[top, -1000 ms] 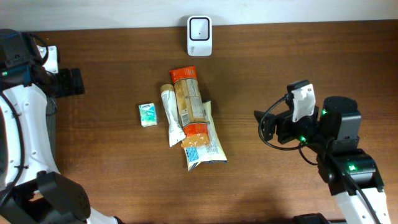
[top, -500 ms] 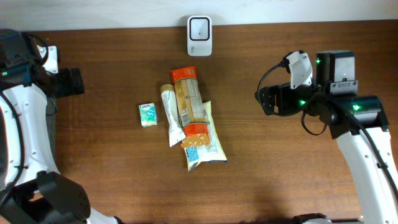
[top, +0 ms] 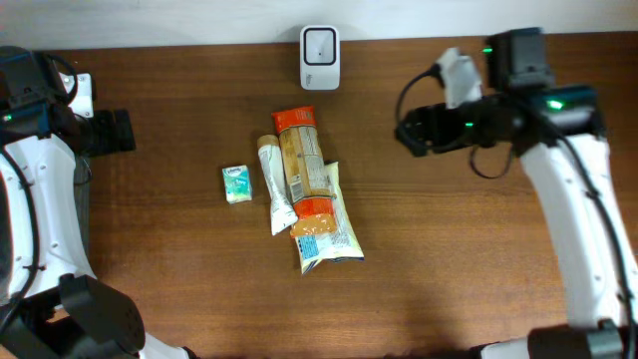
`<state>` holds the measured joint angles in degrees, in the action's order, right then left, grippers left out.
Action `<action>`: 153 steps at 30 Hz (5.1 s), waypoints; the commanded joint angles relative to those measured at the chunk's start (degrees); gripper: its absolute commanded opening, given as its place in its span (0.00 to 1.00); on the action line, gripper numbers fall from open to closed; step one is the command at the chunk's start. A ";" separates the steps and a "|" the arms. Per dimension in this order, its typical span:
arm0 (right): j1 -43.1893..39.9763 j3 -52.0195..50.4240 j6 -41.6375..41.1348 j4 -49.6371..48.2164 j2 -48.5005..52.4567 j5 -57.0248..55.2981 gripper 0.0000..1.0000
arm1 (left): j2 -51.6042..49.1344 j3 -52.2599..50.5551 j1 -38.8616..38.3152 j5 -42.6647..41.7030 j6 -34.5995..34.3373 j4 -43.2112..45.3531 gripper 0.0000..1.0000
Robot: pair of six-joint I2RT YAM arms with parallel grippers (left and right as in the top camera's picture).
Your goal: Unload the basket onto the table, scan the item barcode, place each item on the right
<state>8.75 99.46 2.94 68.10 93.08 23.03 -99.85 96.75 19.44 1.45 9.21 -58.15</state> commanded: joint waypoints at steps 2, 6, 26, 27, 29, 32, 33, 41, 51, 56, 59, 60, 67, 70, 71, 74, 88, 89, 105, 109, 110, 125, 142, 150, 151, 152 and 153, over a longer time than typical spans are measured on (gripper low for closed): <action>7.06 0.79 -0.11 -1.57 8.50 -3.58 0.82 | 0.11 0.26 0.35 -0.61 0.72 -0.04 0.99; 8.13 0.79 -0.42 -4.09 9.66 -3.58 0.83 | 0.13 0.24 0.35 -0.63 0.72 -0.04 0.99; 9.31 0.79 -2.34 -4.57 11.69 -3.61 0.83 | 0.11 0.26 0.35 -0.63 0.72 -0.04 0.99; 9.64 0.79 -3.45 -4.76 12.24 -3.61 0.83 | 0.13 0.24 0.35 -0.63 0.72 -0.04 0.99; 10.88 0.76 -4.52 -5.40 13.75 -3.52 0.83 | 0.13 0.24 0.35 -0.63 0.72 -0.04 0.99; 13.99 0.76 -5.38 -7.87 17.22 -3.15 0.83 | 0.11 0.24 0.35 -0.63 0.72 -0.04 0.99; 14.82 0.76 -5.38 -8.87 18.47 -3.13 0.83 | 0.13 0.24 0.35 -0.63 0.72 -0.04 0.99; 16.50 0.79 -8.39 -26.91 31.61 -5.95 0.82 | 0.13 0.26 0.35 -0.63 0.72 -0.04 0.99; 15.65 0.79 -13.79 -34.69 41.11 9.49 0.61 | 0.11 0.26 0.35 -0.63 0.72 -0.04 0.99; 15.19 0.81 -15.47 -34.51 41.66 12.85 0.20 | 0.11 0.24 0.35 -0.63 0.72 -0.04 0.99; 13.77 0.96 -15.43 -34.47 40.04 14.69 0.04 | 0.13 0.26 0.35 -0.63 0.72 -0.04 0.99; 13.55 0.96 -15.43 -34.47 39.28 14.73 0.04 | 0.11 0.24 0.35 -0.63 0.72 -0.04 0.99; 12.39 0.96 -15.56 -30.77 23.63 14.71 0.04 | 0.11 0.26 0.35 -0.63 0.72 -0.04 0.99; 9.68 0.96 -19.82 -31.56 18.49 14.45 0.04 | 0.11 0.26 0.35 -0.66 0.72 -0.04 0.99; 9.01 0.96 -21.35 -31.74 18.16 14.47 0.04 | 0.13 0.24 0.35 -0.61 0.72 -0.04 0.99; 6.84 0.96 -27.91 -32.68 18.16 17.97 0.04 | 0.11 0.24 0.35 -0.61 0.72 -0.02 0.99; -1.60 0.96 -24.76 -34.34 8.63 38.66 0.04 | 0.13 0.26 0.35 -0.61 0.72 -0.02 0.99; -1.16 0.96 -22.80 -32.89 8.63 35.12 0.04 | 0.13 0.26 0.35 -0.63 0.72 -0.02 0.99; 17.94 0.94 56.57 -74.86 23.85 -17.75 0.04 | 0.13 0.24 0.35 -0.63 0.72 -0.02 0.99; 17.97 0.96 64.22 -100.50 33.07 -17.75 0.04 | 0.11 0.26 0.35 -0.63 0.72 -0.02 0.99; 17.99 0.98 67.43 -106.66 35.71 -17.73 0.04 | 0.11 0.26 0.35 -0.63 0.72 -0.04 0.99; 16.98 15.15 73.75 -100.08 49.03 -14.62 0.04 | 0.13 0.24 0.35 -0.63 0.72 -0.04 0.99; 17.86 15.15 68.32 -92.78 42.45 -15.08 0.04 | 0.11 0.26 0.35 -0.63 0.72 -0.04 0.99; 15.54 15.15 30.69 -40.33 12.31 -17.29 0.04 | 0.13 0.24 0.35 -0.63 0.72 -0.04 0.99; 14.08 15.15 24.37 -33.09 9.31 -17.29 0.04 | 0.11 0.26 0.35 -0.63 0.72 -0.04 0.99; 11.76 15.15 18.58 -24.94 6.69 -17.31 0.04 | 0.13 0.26 0.35 -0.63 0.72 -0.04 0.99; 9.25 15.15 15.65 -17.99 5.60 -17.55 0.04 | 0.13 0.26 0.35 -0.63 0.72 -0.04 0.99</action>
<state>23.46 113.14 34.72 41.60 103.28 6.61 -99.85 96.75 19.44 1.28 9.23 -58.17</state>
